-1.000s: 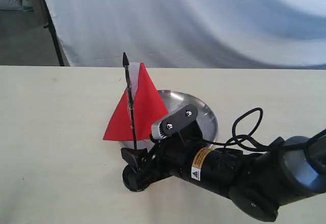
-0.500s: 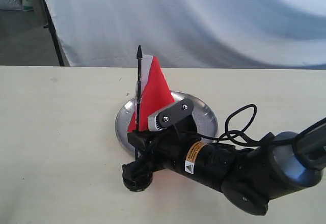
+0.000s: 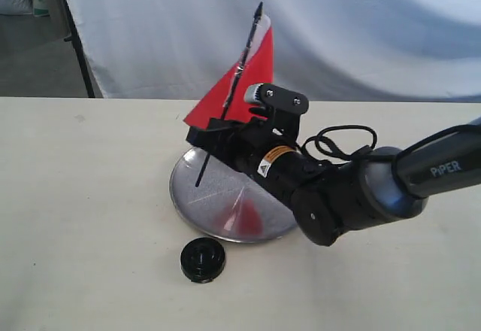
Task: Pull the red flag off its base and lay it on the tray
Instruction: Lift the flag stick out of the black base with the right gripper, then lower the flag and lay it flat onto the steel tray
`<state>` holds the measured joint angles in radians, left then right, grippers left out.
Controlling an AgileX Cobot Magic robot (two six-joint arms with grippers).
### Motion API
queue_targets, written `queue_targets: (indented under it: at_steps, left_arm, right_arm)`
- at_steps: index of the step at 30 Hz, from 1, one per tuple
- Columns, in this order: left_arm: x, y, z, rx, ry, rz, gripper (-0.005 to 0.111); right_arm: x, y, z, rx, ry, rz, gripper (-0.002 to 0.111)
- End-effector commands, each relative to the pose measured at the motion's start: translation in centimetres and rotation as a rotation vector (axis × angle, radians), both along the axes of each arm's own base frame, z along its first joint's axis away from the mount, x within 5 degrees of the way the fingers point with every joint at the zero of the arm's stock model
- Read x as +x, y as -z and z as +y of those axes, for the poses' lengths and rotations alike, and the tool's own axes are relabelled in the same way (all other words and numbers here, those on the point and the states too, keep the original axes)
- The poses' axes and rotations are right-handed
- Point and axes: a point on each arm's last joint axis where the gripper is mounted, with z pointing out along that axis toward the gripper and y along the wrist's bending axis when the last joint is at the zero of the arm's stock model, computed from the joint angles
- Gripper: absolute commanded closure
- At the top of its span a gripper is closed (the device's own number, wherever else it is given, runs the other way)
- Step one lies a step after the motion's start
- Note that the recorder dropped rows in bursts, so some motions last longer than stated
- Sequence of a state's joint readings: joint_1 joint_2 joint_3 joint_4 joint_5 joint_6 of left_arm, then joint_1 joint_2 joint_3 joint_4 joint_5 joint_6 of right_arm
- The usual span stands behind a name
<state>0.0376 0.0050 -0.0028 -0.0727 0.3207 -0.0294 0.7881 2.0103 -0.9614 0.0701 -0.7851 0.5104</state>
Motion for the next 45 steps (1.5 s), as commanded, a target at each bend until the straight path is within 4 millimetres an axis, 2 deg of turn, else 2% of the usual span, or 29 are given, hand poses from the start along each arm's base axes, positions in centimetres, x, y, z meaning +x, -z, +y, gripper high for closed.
queue_targets:
  at_steps: [1, 8, 15, 16, 18, 23, 24, 27, 30, 34, 37, 39, 42, 45]
  left_arm:
    - [0.0, 0.1, 0.0, -0.011, -0.002, -0.002, 0.107]
    - [0.0, 0.1, 0.0, -0.011, -0.002, -0.002, 0.107]
    - [0.0, 0.1, 0.0, -0.011, -0.002, -0.002, 0.107]
    - [0.0, 0.1, 0.0, -0.011, -0.002, -0.002, 0.107]
    - [0.0, 0.1, 0.0, -0.011, -0.002, -0.002, 0.107]
    - [0.0, 0.1, 0.0, -0.011, -0.002, -0.002, 0.107]
    - [0.0, 0.1, 0.0, -0.011, -0.002, -0.002, 0.107]
    - [0.0, 0.1, 0.0, -0.011, -0.002, -0.002, 0.107]
    - [0.0, 0.1, 0.0, -0.011, -0.002, -0.002, 0.107]
    - [0.0, 0.1, 0.0, -0.011, -0.002, -0.002, 0.107]
    - [0.0, 0.1, 0.0, -0.011, -0.002, -0.002, 0.107]
    - [0.0, 0.1, 0.0, -0.011, -0.002, -0.002, 0.107]
    - [0.0, 0.1, 0.0, -0.011, -0.002, -0.002, 0.107]
    - [0.0, 0.1, 0.0, -0.011, -0.002, -0.002, 0.107]
  right_arm:
    - [1.9, 0.4, -1.5, 0.004, 0.075, 0.167, 0.109]
    - [2.7, 1.0, -2.1, -0.17, 0.029, 0.242, 0.109]
    - [2.6, 1.0, -1.7, -0.259, -0.045, 0.203, 0.108]
    - [2.6, 1.0, -1.7, -0.26, -0.047, 0.202, 0.105]
    - [2.6, 1.0, -1.7, -0.26, -0.047, 0.202, 0.093]
    - [2.6, 1.1, -1.8, -0.257, -0.037, 0.214, 0.039]
    - [2.6, 1.1, -1.8, -0.26, -0.036, 0.217, 0.037]
    - [2.6, 1.3, -1.9, -0.275, -0.034, 0.232, 0.048]
    - [2.6, 1.3, -1.9, -0.275, -0.034, 0.232, 0.065]
    - [2.5, 1.3, -1.9, -0.276, -0.034, 0.233, 0.106]
    - [2.4, 1.3, -1.7, -0.282, -0.052, 0.209, 0.108]
    - [1.6, 1.0, -1.1, -0.256, -0.114, 0.119, 0.109]
    - [-0.7, -0.3, -0.4, -0.088, -0.19, -0.032, 0.109]
    - [-3.1, -1.6, -0.8, 0.061, -0.242, -0.145, 0.109]
